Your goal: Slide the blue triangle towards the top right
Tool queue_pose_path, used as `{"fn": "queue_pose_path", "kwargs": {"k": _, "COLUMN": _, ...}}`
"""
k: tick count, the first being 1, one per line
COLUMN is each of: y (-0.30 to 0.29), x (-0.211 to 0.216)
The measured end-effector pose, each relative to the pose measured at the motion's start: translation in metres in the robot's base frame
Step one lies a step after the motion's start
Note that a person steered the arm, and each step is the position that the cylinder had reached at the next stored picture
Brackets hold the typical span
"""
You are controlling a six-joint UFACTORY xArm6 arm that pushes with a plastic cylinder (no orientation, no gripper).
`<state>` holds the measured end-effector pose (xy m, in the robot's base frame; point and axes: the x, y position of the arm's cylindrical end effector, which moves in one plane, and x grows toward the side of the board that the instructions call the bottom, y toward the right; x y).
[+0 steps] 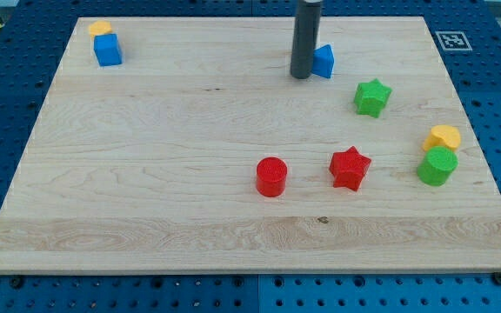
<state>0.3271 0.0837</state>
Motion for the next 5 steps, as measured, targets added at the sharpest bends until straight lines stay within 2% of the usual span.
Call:
{"fn": "queue_pose_path", "kwargs": {"k": 3, "y": 0.088, "x": -0.058}}
{"fn": "queue_pose_path", "kwargs": {"k": 4, "y": 0.097, "x": -0.06}}
{"fn": "queue_pose_path", "kwargs": {"k": 5, "y": 0.074, "x": -0.057}}
